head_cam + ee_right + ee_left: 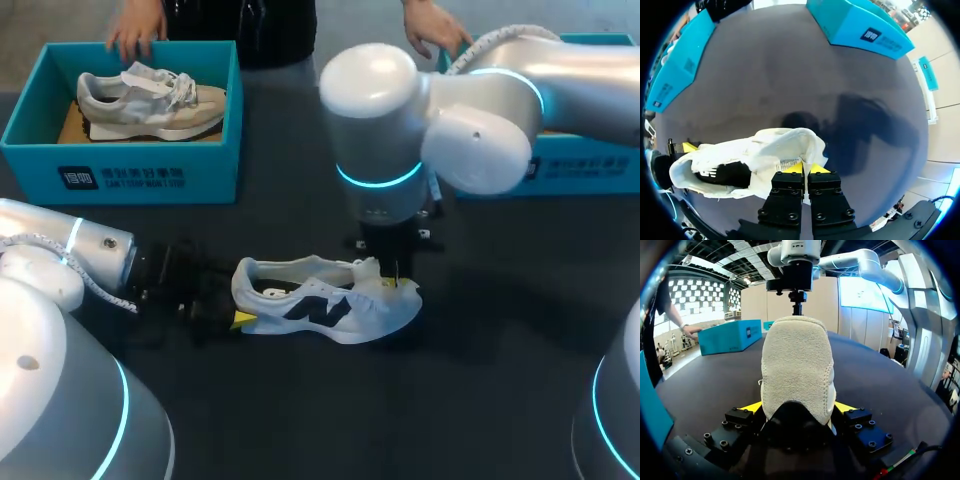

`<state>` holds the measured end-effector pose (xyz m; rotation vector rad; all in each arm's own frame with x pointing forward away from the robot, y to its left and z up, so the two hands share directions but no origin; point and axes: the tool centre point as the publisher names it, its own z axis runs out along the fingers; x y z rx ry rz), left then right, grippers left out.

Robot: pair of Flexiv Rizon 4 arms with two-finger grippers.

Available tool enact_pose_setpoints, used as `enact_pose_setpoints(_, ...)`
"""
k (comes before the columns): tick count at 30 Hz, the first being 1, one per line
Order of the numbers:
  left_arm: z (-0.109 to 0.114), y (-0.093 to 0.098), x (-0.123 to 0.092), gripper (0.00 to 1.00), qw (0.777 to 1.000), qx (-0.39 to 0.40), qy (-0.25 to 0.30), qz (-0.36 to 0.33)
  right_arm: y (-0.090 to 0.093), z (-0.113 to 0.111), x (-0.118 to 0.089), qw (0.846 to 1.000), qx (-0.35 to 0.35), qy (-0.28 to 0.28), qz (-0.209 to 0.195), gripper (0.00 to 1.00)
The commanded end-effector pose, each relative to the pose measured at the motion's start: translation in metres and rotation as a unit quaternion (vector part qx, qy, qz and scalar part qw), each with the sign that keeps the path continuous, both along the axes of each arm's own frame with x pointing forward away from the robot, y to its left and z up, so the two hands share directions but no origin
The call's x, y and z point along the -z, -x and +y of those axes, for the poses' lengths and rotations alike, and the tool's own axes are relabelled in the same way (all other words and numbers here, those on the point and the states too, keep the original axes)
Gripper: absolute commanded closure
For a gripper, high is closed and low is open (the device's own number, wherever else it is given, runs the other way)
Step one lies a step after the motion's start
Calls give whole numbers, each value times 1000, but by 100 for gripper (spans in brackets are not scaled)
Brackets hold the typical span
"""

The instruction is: Take the shoe out of the shoebox, open the shoe tongue, remove and reinsert the insole, then place the shoe into the shoebox

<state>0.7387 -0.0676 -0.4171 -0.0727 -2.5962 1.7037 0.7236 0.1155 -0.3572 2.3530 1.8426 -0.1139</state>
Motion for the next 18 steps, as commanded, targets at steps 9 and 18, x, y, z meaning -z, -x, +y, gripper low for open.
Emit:
enact_pose_setpoints(9, -2, 3, 4, 100, 1000, -1, 0, -1, 0, -5, 21, 1000, 27, -14, 4, 11)
enact_pose_setpoints(18, -2, 3, 4, 100, 1000, -1, 0, -1, 3, -3, 9, 1000, 28, -9, -6, 0)
